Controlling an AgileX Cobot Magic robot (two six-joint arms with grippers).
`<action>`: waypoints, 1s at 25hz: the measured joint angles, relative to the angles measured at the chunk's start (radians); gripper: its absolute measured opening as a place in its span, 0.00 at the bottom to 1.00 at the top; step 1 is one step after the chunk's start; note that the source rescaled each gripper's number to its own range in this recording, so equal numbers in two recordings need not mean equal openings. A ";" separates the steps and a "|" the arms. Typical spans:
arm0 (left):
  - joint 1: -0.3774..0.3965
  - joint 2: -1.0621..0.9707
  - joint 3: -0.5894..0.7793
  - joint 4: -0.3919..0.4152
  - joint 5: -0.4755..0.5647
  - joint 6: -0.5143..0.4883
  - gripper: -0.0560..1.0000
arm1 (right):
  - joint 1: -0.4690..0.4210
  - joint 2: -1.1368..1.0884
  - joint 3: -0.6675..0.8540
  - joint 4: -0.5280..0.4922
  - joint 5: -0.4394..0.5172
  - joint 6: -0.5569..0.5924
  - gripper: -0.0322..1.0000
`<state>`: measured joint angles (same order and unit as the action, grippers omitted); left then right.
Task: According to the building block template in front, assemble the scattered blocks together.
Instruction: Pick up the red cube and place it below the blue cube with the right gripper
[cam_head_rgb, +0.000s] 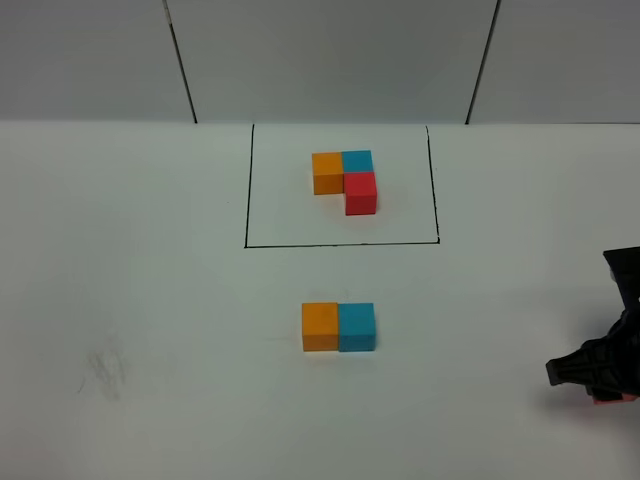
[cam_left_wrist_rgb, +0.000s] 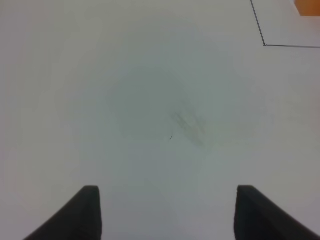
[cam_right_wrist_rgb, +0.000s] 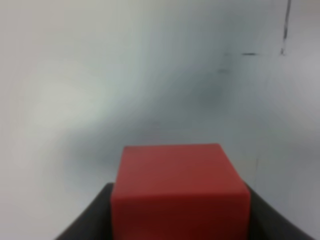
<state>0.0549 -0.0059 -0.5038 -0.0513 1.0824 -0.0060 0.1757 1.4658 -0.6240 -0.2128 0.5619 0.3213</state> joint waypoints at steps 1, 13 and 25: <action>0.000 0.000 0.000 0.000 0.000 0.000 0.32 | 0.012 -0.034 0.000 0.000 0.019 0.014 0.26; 0.000 0.000 0.000 0.000 0.000 0.000 0.32 | 0.349 -0.172 -0.002 0.135 0.122 0.391 0.26; 0.000 0.000 0.000 0.000 0.000 0.000 0.32 | 0.684 0.175 -0.281 -0.029 0.249 0.843 0.26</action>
<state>0.0549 -0.0059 -0.5038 -0.0513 1.0824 -0.0060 0.8596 1.6412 -0.9053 -0.2421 0.8108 1.1641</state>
